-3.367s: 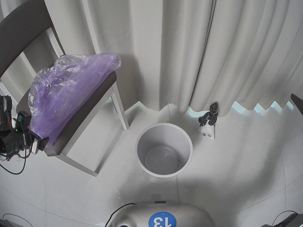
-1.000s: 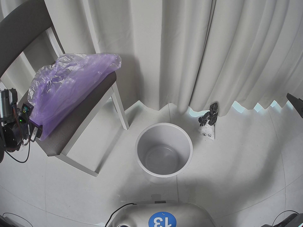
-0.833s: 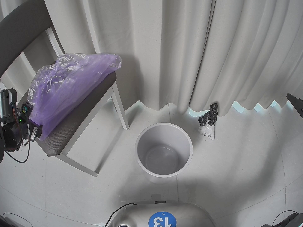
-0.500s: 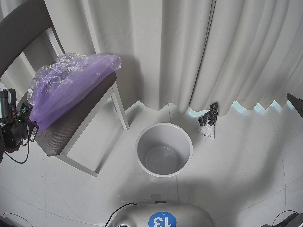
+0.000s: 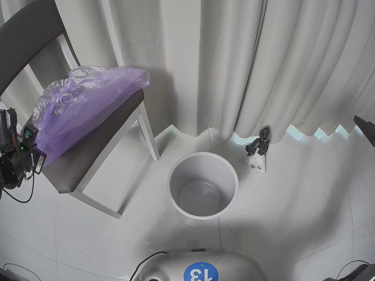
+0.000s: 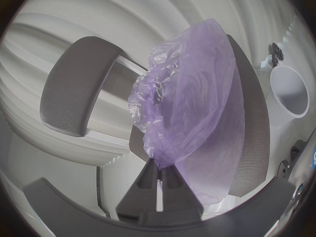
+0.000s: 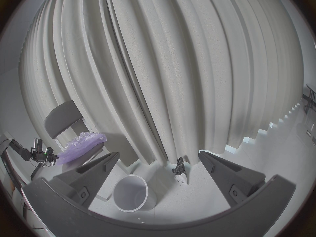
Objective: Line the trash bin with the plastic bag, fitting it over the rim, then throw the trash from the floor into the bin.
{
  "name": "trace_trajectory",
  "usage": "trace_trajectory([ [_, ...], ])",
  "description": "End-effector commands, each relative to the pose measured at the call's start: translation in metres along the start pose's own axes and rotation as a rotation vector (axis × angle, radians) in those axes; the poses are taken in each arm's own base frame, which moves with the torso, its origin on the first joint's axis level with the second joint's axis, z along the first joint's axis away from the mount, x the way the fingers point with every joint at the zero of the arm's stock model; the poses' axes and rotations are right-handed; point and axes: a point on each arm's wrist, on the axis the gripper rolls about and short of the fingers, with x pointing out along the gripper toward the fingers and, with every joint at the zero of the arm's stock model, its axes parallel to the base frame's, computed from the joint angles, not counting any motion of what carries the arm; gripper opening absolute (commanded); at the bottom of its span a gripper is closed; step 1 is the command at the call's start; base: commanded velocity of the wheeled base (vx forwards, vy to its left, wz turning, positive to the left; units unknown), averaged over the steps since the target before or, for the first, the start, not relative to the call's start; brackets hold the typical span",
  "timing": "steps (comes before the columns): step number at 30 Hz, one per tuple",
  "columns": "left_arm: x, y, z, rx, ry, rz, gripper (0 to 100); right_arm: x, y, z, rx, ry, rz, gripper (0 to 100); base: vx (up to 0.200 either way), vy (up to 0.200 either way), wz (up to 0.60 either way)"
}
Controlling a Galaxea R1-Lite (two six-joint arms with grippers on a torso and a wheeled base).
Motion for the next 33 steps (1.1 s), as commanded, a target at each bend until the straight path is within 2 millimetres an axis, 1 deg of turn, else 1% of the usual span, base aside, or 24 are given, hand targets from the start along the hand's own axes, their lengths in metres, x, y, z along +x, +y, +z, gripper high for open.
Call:
trace_trajectory([
  [1,-0.011,0.008,0.003,-0.022,-0.044,0.022,0,0.003,0.012,-0.006,0.012,0.027,0.086,100,0.000,0.000,0.00],
  [3,-0.015,0.011,0.008,-0.033,-0.071,0.029,0,0.006,0.023,-0.012,0.030,0.050,0.115,100,0.000,0.000,0.00],
  [5,-0.021,0.015,0.013,-0.049,-0.110,0.042,0,0.017,0.036,-0.019,0.074,0.070,0.098,100,0.000,0.000,0.00],
  [6,-0.023,0.016,0.013,-0.052,-0.117,0.044,0,0.020,0.040,-0.021,0.086,0.067,0.089,100,0.000,0.000,0.00],
  [8,-0.030,0.018,0.016,-0.062,-0.155,0.046,0,0.034,0.051,-0.028,0.116,0.041,0.064,100,0.000,0.000,0.00],
  [9,-0.033,0.018,0.017,-0.066,-0.170,0.043,0,0.038,0.054,-0.030,0.122,0.028,0.056,100,0.000,0.000,0.00],
  [11,-0.041,0.020,0.018,-0.085,-0.214,0.037,0,0.049,0.058,-0.040,0.122,0.015,0.034,100,0.000,0.000,0.00],
  [13,-0.048,0.026,0.020,-0.120,-0.258,0.044,0,0.056,0.059,-0.050,0.116,0.012,0.029,100,0.000,0.000,0.00],
  [15,-0.050,0.027,0.020,-0.136,-0.268,0.046,0,0.057,0.059,-0.053,0.111,0.013,0.028,100,0.000,0.000,0.00],
  [16,-0.053,0.029,0.021,-0.183,-0.282,0.048,0,0.061,0.060,-0.057,0.099,0.004,0.029,100,0.000,0.000,0.00],
  [19,-0.059,0.033,0.024,-0.226,-0.311,0.049,0,0.061,0.060,-0.058,0.078,-0.001,0.032,100,0.000,0.000,0.00],
  [22,-0.069,0.041,0.027,-0.262,-0.343,0.073,0,0.057,0.058,-0.058,0.019,0.000,0.038,100,0.000,0.000,0.00],
  [24,-0.073,0.048,0.033,-0.276,-0.365,0.085,0,0.055,0.058,-0.054,-0.038,-0.016,0.047,100,0.000,0.000,0.00],
  [25,-0.073,0.048,0.033,-0.276,-0.365,0.085,0,0.055,0.058,-0.054,-0.038,-0.016,0.047,100,0.000,0.000,0.00],
  [26,-0.076,0.054,0.040,-0.288,-0.391,0.091,0,0.054,0.059,-0.051,-0.095,-0.025,0.080,100,0.000,0.000,0.00],
  [28,-0.077,0.054,0.041,-0.290,-0.396,0.091,0,0.054,0.060,-0.051,-0.105,-0.027,0.090,100,0.000,0.000,0.00],
  [30,-0.079,0.055,0.048,-0.293,-0.421,0.078,0,0.055,0.062,-0.047,-0.155,-0.035,0.142,100,0.000,0.000,0.00],
  [33,-0.081,0.057,0.051,-0.267,-0.416,0.086,0,0.054,0.062,-0.050,-0.195,-0.023,0.169,100,0.000,0.000,0.00],
])
